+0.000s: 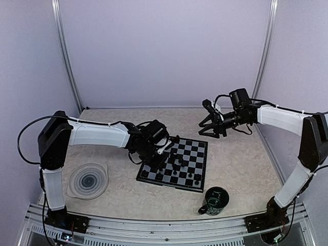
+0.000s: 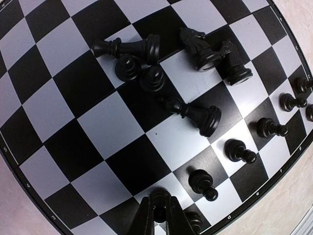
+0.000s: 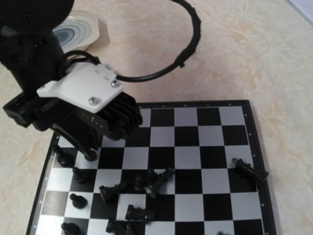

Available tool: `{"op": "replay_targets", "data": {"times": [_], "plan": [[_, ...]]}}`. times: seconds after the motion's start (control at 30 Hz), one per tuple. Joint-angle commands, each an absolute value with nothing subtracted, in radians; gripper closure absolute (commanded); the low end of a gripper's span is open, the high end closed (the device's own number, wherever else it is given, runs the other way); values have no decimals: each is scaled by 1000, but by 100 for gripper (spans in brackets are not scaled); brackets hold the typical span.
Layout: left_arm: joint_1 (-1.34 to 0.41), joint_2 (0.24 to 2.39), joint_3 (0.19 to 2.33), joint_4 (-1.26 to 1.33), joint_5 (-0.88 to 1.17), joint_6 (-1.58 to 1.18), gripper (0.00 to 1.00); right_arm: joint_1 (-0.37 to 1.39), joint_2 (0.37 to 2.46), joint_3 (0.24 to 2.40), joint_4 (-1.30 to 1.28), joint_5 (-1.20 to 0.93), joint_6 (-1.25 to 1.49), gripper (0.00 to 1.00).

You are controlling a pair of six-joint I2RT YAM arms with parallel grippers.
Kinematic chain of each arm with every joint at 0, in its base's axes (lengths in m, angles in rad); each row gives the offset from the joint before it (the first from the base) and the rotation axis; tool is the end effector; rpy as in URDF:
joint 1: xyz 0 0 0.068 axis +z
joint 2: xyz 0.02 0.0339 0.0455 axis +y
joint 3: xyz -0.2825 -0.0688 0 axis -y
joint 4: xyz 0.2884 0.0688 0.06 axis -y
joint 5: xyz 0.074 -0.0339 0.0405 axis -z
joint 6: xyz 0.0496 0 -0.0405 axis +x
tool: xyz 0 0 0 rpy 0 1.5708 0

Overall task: Set up the chess pieces on the board
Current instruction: Place the pawn at f7.

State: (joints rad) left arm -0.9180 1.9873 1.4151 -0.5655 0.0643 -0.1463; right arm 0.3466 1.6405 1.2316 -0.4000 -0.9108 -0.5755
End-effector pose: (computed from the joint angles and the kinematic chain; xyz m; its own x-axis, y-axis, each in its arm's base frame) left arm 0.2775 -0.3682 0.1540 -0.6634 0.6281 -0.4067 0.7201 0.6836 -0.1189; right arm 0.3631 0.1728 0.2602 -0.1784 -0.4192 -0.8902 -0.9754 0.1946 0.1038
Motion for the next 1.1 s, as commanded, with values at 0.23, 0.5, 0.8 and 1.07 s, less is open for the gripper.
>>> {"op": "replay_targets", "data": {"times": [0.23,0.5,0.8,1.07], "plan": [[-922,2015,1450,-578,84,-123,82,351,1666,1262,-425,-908,-586,48],[-922,1992,1445,-569,113,-122,82,350,1681,1269,-433,-910,-587,48],[-922,1988,1437,-568,113,-123,81,350,1686,1272,-436,-907,-587,48],[-916,1951,1474,-597,88,-113,69,350,1700,1285,-451,-870,-626,48]]}}
